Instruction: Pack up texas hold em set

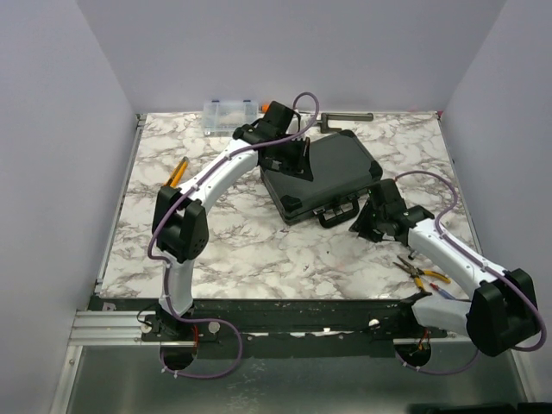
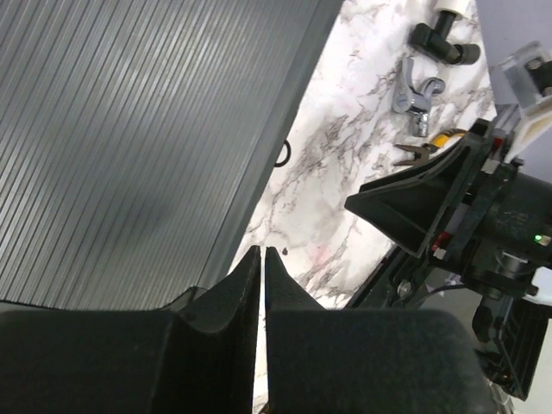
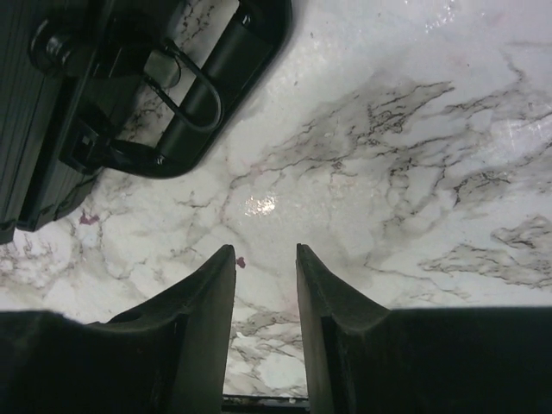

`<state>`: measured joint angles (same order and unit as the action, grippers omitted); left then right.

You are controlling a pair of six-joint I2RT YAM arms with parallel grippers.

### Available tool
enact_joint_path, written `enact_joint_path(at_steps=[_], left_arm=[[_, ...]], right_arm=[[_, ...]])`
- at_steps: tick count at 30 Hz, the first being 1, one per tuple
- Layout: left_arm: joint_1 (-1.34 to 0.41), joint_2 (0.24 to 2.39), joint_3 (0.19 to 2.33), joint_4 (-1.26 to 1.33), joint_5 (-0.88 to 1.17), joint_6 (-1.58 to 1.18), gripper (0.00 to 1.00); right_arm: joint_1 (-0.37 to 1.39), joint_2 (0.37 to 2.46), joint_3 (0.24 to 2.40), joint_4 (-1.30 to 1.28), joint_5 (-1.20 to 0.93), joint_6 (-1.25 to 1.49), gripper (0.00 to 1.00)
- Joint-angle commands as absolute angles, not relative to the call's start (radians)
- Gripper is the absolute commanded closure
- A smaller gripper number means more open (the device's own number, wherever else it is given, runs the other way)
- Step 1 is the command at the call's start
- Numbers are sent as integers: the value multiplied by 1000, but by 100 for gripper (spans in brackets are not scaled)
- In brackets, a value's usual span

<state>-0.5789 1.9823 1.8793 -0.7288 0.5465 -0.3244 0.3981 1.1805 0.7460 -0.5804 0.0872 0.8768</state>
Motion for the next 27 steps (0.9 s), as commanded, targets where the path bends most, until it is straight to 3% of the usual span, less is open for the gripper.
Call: enact_joint_path(at_steps=[1, 9, 27], left_arm=[[-595, 2020, 1883, -740, 482, -313, 97], [-600, 2023, 1807, -741, 442, -316, 100], [-612, 1959, 1579, -673, 410, -325, 100]], right_arm=[[380, 1213, 748, -480, 95, 918, 63], [288, 1318, 715, -345, -55, 949, 67], [241, 1469, 645, -195, -147, 996, 75]])
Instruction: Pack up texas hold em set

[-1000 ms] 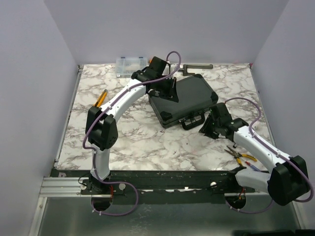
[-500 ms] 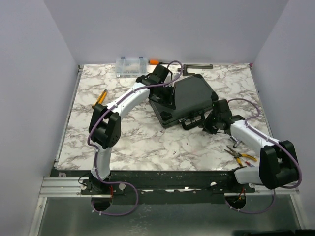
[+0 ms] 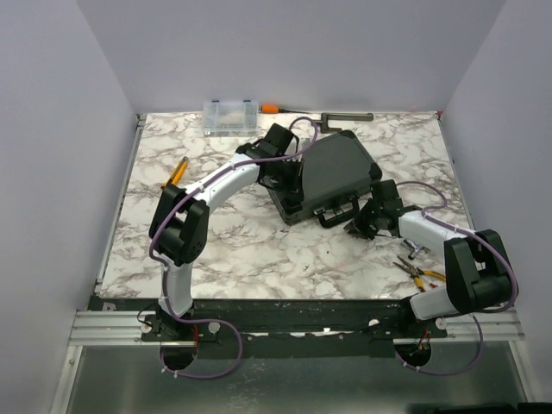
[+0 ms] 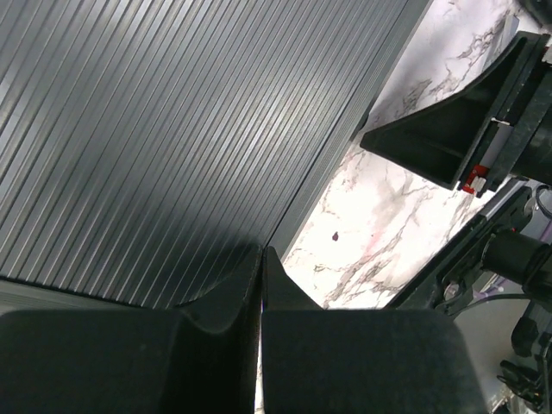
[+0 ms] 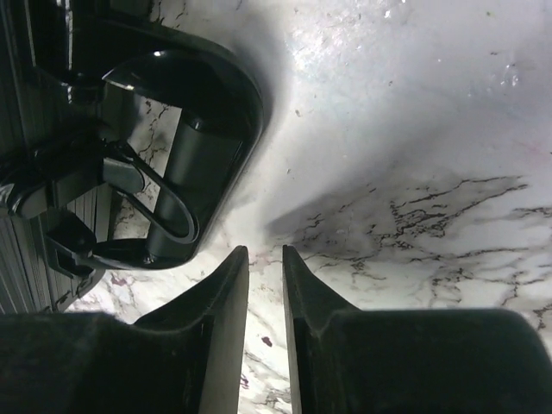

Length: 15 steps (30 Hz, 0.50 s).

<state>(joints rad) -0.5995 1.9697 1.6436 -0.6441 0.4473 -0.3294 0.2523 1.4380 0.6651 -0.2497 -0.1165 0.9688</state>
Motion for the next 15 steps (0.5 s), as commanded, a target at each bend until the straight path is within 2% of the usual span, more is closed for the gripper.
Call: enact_joint_path(at_steps=[1, 15], left_arm=[[-612, 1954, 1568, -670, 412, -325, 100], [-617, 1914, 1491, -649, 420, -324, 100]], right_arm=[[241, 1477, 645, -189, -150, 1001, 76], [235, 1550, 700, -161, -148, 1005, 83]])
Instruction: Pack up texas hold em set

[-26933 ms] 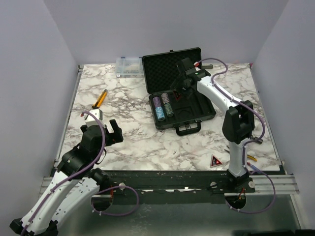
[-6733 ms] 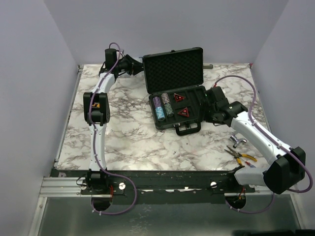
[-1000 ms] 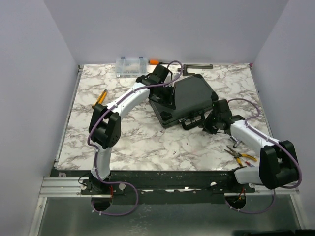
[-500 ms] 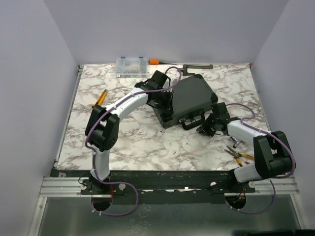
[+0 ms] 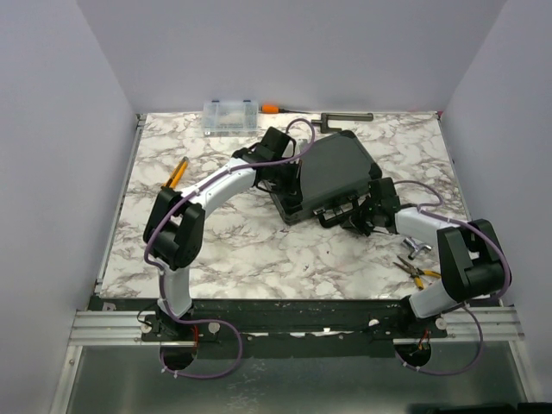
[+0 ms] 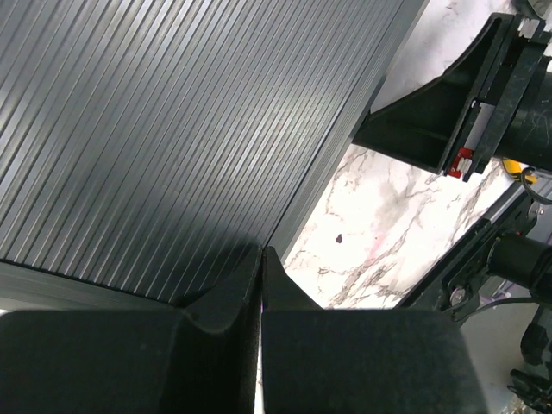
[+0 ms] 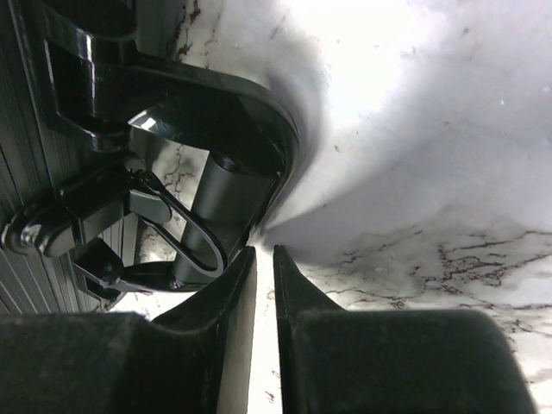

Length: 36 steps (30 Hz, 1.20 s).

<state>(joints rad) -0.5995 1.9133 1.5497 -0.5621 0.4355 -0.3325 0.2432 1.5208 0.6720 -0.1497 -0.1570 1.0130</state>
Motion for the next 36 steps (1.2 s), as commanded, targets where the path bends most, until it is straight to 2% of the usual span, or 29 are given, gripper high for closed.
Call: enact_joint_path(at_steps=[1, 36], left_arm=[[-618, 1911, 1485, -646, 420, -324, 100], [-621, 1876, 1430, -609, 427, -352, 100]], right_arm=[[236, 1552, 710, -166, -143, 995, 83], [235, 1565, 883, -247, -178, 938, 86]])
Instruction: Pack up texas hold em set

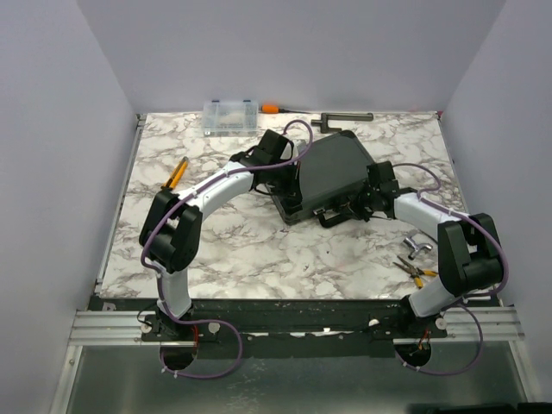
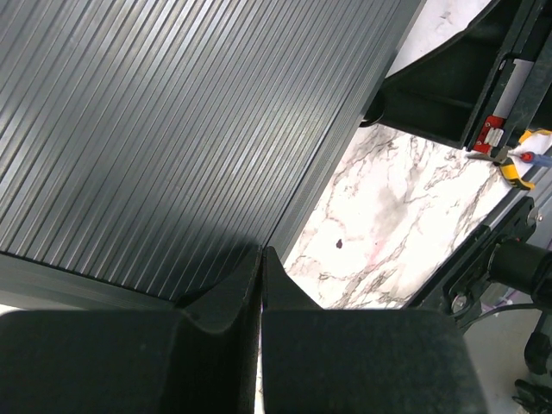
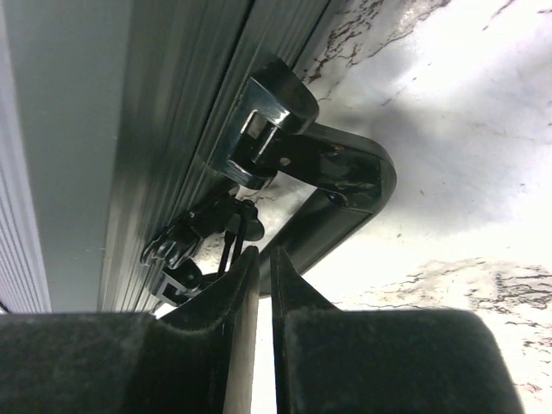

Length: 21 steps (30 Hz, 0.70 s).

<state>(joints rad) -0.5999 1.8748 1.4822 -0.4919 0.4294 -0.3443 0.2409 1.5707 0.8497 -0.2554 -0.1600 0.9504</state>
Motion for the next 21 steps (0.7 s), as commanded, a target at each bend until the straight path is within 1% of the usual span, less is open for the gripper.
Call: enact_joint_path(at_steps=[1, 21], left_arm=[[-621, 1876, 1428, -608, 427, -353, 100], [-626, 1871, 1422, -598, 420, -367, 100]], right_arm=[[235, 1566, 886, -246, -179, 936, 86], [236, 1597, 942, -247, -198, 930, 88]])
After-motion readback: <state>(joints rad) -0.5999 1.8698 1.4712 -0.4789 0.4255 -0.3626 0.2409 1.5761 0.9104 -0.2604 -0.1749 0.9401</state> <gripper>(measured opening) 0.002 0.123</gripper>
